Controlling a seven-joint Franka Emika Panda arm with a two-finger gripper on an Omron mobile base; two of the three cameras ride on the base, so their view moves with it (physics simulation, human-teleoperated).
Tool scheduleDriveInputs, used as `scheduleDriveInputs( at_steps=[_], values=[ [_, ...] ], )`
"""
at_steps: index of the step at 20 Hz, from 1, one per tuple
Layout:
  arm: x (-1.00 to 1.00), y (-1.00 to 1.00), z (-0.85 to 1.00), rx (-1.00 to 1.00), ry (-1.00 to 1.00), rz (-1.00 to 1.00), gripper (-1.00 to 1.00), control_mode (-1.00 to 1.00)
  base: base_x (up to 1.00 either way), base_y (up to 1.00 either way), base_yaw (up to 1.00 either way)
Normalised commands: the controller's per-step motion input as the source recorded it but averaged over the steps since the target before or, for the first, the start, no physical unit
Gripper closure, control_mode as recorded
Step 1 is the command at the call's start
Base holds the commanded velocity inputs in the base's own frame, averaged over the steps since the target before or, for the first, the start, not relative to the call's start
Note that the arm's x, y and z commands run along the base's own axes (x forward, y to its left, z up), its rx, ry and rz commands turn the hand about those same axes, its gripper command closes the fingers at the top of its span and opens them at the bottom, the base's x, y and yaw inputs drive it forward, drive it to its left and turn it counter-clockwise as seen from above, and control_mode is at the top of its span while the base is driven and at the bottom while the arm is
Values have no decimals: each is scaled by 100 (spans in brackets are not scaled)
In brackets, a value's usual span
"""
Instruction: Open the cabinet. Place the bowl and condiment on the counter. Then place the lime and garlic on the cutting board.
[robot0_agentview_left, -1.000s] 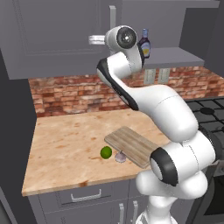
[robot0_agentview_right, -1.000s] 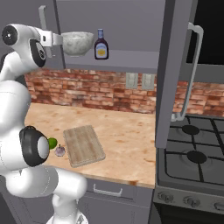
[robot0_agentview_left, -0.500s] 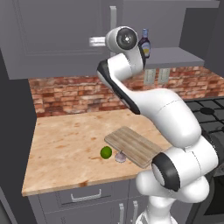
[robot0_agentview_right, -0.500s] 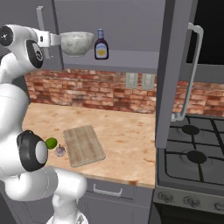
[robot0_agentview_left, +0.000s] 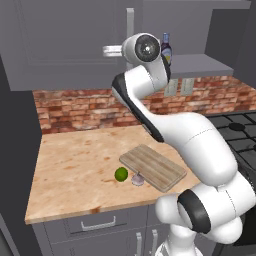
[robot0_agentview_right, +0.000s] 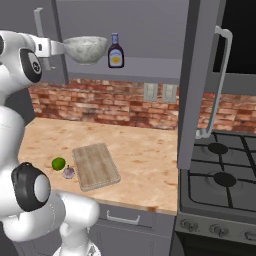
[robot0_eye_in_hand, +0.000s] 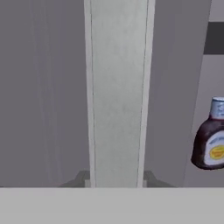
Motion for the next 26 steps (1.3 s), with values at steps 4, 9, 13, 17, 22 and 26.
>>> scheduleDriveInputs(
  at_steps=[4, 9, 13, 17, 22, 26],
  values=[
    [-42, 11, 0, 0, 0, -1, 100, -100, 0, 0, 0],
    [-40, 15, 0, -1, 2, -1, 100, -100, 0, 0, 0],
    [-35, 18, 0, -2, 4, 0, 100, -100, 0, 0, 0],
    [-34, 20, -1, -2, 6, 0, 100, -100, 0, 0, 0],
    [-35, 26, -4, -3, 10, 0, 100, -100, 0, 0, 0],
    [-33, 30, -7, -3, 13, -1, 100, -100, 0, 0, 0]
  ],
)
